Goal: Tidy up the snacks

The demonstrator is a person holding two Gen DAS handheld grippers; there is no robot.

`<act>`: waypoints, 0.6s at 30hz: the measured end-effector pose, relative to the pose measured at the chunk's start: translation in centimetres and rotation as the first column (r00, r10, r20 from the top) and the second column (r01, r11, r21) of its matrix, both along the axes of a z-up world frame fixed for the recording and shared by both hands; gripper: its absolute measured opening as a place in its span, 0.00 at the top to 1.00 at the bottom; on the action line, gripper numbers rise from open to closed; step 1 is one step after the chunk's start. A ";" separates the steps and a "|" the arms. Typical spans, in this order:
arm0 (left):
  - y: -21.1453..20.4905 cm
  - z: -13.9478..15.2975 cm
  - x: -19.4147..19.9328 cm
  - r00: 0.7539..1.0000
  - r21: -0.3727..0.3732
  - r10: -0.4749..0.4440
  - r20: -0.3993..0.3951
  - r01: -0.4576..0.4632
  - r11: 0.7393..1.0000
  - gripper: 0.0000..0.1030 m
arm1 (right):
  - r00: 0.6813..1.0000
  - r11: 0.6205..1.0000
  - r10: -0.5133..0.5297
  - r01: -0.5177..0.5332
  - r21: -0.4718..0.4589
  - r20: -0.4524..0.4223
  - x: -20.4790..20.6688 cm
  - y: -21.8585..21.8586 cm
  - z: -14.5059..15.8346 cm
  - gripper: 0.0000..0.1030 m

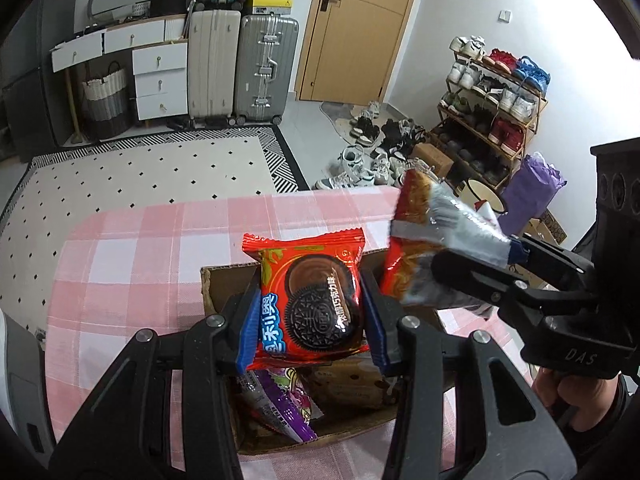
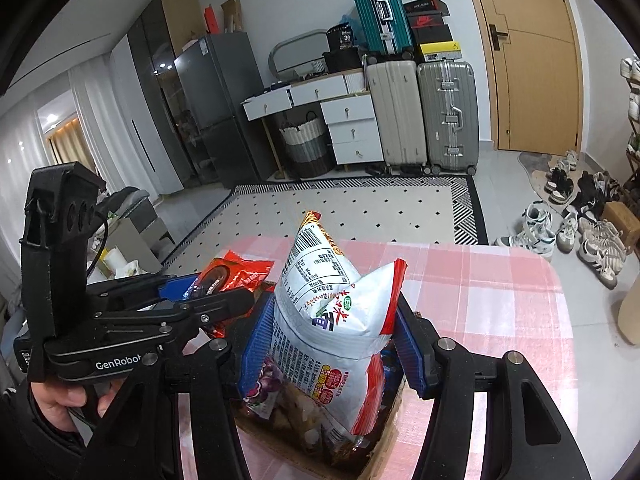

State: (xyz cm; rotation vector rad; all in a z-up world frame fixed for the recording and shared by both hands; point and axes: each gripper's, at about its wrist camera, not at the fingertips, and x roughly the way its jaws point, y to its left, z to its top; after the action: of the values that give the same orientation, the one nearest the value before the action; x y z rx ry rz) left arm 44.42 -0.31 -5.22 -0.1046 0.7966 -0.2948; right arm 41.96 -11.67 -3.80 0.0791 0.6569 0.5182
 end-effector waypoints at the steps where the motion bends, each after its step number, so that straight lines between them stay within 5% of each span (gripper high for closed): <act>1: -0.2 -0.3 0.3 1.000 0.005 -0.001 -0.005 0.001 1.000 0.60 | 1.000 1.000 0.003 -0.003 -0.004 -0.004 0.2 0.1 -0.2 0.43; 5: -0.6 -1.3 0.9 0.999 0.009 -0.014 -0.039 0.014 1.000 0.57 | 1.000 1.000 0.006 -0.007 -0.024 -0.013 0.5 0.5 -1.0 0.26; 8: -0.7 -1.7 0.9 0.999 0.028 -0.001 -0.043 0.002 1.000 0.44 | 1.000 1.000 0.003 -0.004 -0.026 -0.008 0.5 0.3 -1.2 0.26; 18: 0.0 0.3 -2.5 1.000 0.034 0.019 0.017 -0.019 0.999 0.41 | 0.999 1.000 -0.006 0.006 -0.003 0.046 -2.7 -0.9 1.2 0.22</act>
State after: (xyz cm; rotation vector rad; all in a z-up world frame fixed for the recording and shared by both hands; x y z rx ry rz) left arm 41.92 -0.30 -4.96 -0.0774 0.7830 -0.2638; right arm 39.25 -12.52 -2.59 0.0654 0.6121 0.5119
